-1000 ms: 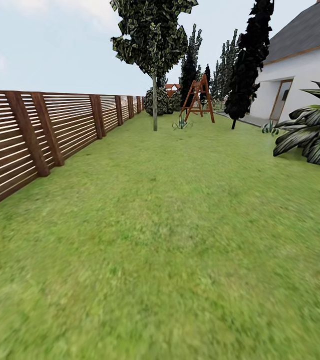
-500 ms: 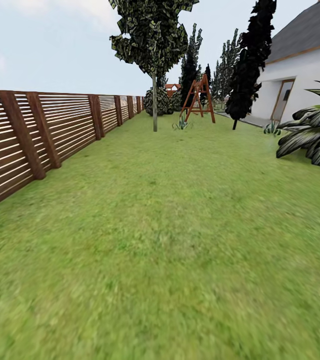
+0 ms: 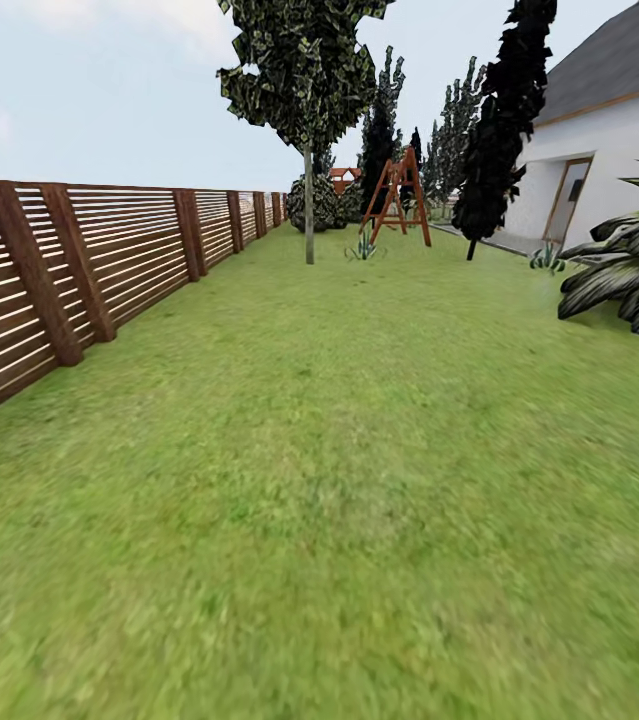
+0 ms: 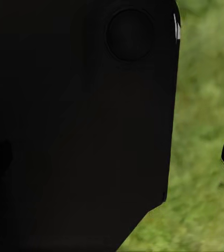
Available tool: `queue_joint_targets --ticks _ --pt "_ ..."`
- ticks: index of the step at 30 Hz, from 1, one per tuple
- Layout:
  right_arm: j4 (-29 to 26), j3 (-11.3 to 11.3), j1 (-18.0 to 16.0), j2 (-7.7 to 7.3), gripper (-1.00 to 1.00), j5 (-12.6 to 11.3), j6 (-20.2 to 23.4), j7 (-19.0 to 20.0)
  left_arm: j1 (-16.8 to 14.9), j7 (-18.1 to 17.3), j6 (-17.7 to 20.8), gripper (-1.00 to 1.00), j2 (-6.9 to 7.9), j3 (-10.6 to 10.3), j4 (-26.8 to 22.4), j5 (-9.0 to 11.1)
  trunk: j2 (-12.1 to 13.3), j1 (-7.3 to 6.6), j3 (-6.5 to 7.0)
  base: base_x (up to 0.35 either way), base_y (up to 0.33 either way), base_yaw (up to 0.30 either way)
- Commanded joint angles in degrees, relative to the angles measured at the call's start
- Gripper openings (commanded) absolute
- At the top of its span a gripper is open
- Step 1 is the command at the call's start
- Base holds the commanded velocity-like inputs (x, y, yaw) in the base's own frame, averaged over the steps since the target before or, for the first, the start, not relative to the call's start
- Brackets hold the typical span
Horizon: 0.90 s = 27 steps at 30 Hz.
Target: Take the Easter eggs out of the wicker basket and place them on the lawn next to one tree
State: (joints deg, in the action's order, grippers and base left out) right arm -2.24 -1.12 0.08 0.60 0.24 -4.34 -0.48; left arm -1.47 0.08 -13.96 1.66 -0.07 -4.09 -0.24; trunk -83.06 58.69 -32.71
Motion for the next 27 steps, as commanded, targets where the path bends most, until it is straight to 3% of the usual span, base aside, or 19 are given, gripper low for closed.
queue_joint_targets --ticks 1,27 --pt "-0.04 -0.11 0.01 0.01 1.00 0.02 -0.13 -0.05 -0.03 0.01 -0.20 1.00 0.01 -0.01 0.05 -0.03 -0.02 0.03 -0.04 0.336 0.000 0.000" --pt "-0.04 -0.11 0.01 0.01 1.00 0.02 -0.13 -0.05 -0.03 0.01 -0.20 1.00 0.09 0.16 0.05 -0.03 -0.02 0.03 -0.04 0.336 0.000 0.000"
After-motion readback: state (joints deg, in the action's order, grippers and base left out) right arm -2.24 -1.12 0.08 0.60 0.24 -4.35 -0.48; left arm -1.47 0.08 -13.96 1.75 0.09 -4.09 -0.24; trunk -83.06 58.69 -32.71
